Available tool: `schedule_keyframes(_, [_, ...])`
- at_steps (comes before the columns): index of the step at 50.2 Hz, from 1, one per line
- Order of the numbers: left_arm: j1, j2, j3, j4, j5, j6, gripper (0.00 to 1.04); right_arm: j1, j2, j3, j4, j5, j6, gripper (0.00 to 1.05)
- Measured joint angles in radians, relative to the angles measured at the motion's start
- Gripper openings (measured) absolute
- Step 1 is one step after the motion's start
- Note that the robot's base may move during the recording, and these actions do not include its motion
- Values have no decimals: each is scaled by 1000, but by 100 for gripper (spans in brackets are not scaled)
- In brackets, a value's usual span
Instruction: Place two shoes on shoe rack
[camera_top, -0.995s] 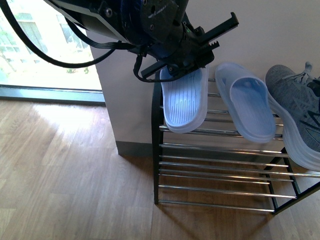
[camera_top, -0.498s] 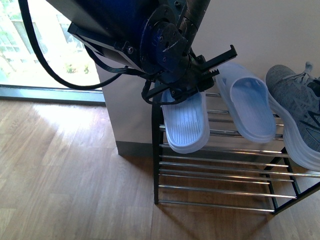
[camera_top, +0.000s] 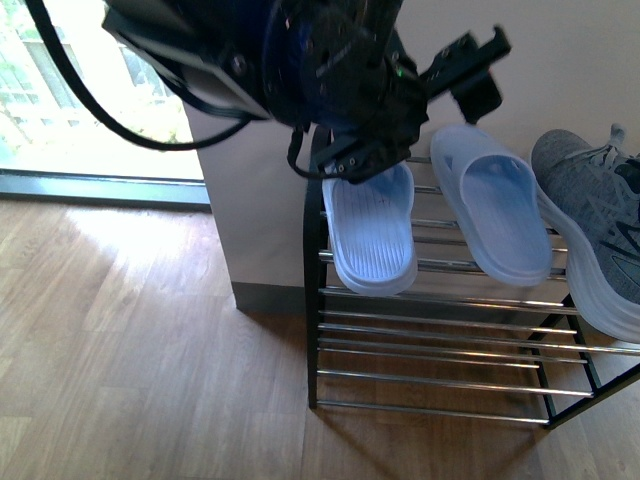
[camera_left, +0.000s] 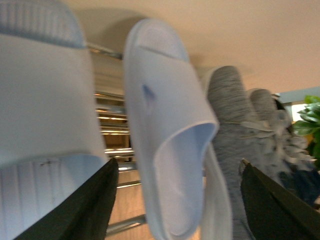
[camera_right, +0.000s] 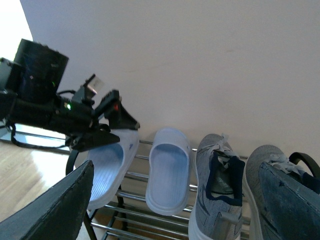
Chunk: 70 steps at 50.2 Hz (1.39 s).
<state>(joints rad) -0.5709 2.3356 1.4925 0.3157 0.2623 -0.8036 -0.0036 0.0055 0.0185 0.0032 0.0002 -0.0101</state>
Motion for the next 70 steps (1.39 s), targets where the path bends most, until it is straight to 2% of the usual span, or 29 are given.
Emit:
schedule_keyframes(5, [23, -159, -64, -3, 11, -6, 93, 0, 0, 0, 0, 0, 0, 95])
schedule_keyframes(7, [37, -227, -83, -39, 1, -2, 97, 0, 0, 0, 0, 0, 0, 95])
schedule_keyframes(9, [59, -309, -106, -100, -17, -5, 95, 0, 0, 0, 0, 0, 0, 95])
schedule_keyframes(12, [95, -424, -150, -228, -116, 3, 96, 0, 0, 0, 0, 0, 0, 96])
schedule_keyframes(18, [140, -534, -222, -376, -232, 41, 95, 0, 0, 0, 0, 0, 0, 95])
schedule_keyframes(19, [158, -575, -255, -428, -282, 68, 95, 0, 0, 0, 0, 0, 0, 95])
schedule_keyframes(24, [194, -691, -355, -539, -412, 150, 95, 0, 0, 0, 0, 0, 0, 95])
schedule_keyframes(26, [201, -742, -388, -566, -510, 206, 95, 0, 0, 0, 0, 0, 0, 95])
schedule_keyframes(28, [208, -781, -465, -374, -580, 315, 89, 0, 0, 0, 0, 0, 0, 96])
schedule_keyframes(29, [216, -806, -533, -200, -592, 382, 83, 0, 0, 0, 0, 0, 0, 95])
schedule_keyframes(32, [243, -857, -706, 158, -574, 561, 71, 1, 0, 0, 0, 0, 0, 95])
schedule_keyframes(35, [273, -909, -862, 402, -547, 680, 58, 1, 0, 0, 0, 0, 0, 96])
schedule_keyframes(38, [301, -962, -953, 507, -521, 734, 46, 1, 0, 0, 0, 0, 0, 95])
schedule_keyframes(46, [371, -1098, -1128, 554, -455, 782, 12, 1, 0, 0, 0, 0, 0, 95])
schedule_keyframes(50, [385, -1132, -1170, 554, -439, 785, 1, 1, 0, 0, 0, 0, 0, 95])
schedule_keyframes(70, [481, -1410, -1368, 476, -350, 792, 1, 1, 0, 0, 0, 0, 0, 95])
